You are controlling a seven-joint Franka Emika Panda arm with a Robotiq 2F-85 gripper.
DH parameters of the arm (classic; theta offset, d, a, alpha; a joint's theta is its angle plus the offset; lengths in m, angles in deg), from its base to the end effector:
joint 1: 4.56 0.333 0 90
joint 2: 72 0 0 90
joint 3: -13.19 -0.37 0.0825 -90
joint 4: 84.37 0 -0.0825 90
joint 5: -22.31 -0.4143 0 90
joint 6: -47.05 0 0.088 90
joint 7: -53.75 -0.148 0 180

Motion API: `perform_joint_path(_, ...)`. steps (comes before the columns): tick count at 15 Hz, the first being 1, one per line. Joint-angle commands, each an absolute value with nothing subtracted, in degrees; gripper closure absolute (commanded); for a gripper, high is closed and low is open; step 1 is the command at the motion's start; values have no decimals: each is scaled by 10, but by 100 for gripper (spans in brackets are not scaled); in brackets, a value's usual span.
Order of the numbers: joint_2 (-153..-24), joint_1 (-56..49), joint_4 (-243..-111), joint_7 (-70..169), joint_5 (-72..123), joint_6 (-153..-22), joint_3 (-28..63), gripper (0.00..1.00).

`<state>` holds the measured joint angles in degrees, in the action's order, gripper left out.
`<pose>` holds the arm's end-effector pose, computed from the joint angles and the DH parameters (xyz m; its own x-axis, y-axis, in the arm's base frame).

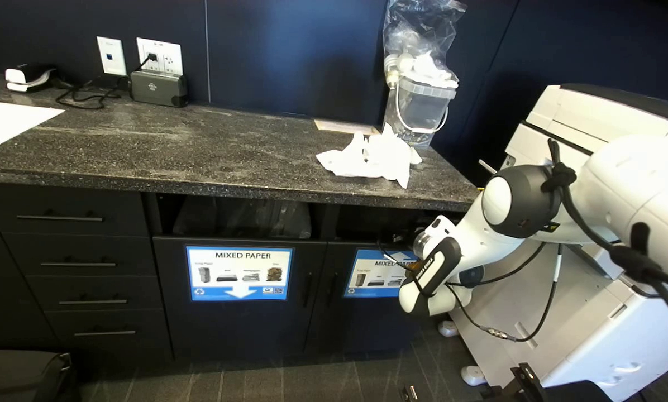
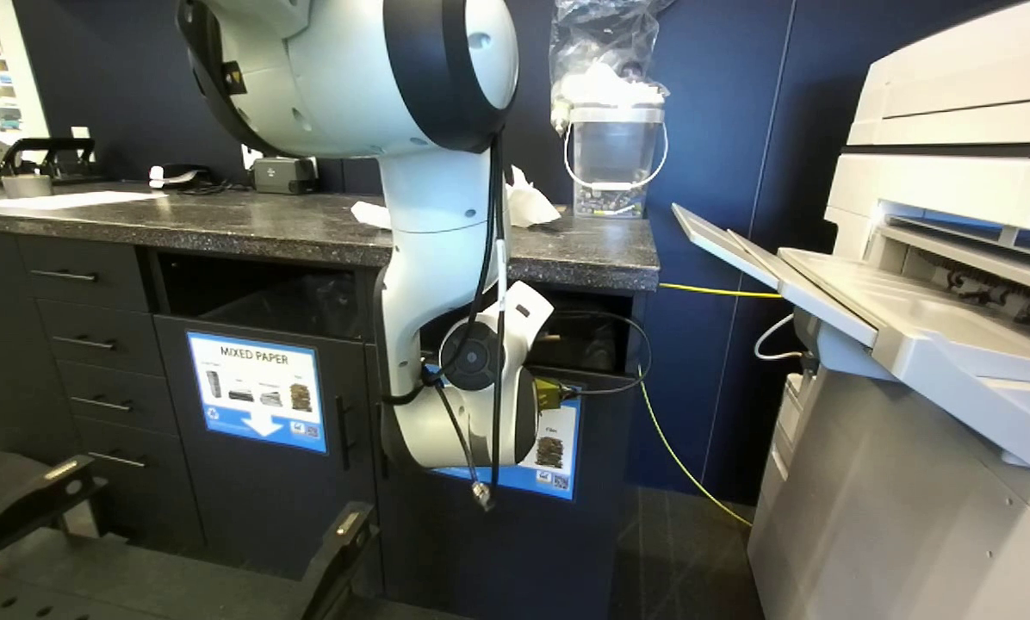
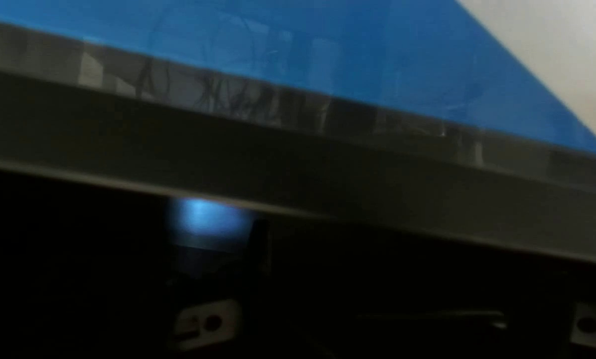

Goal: Put the white piece of paper at the right in the right bin

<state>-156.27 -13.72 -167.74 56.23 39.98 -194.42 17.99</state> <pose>0.6978 -0.0987 -0.0604 0.2840 0.2202 0.9332 0.1466 -0.9718 0.1847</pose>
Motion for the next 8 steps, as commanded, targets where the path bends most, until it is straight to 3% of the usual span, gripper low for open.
perform_joint_path(1,-1526,-152,-1729,597,404,-1964,157,0)
perform_joint_path(8,-1455,-183,-1834,683,400,-1963,108,0)
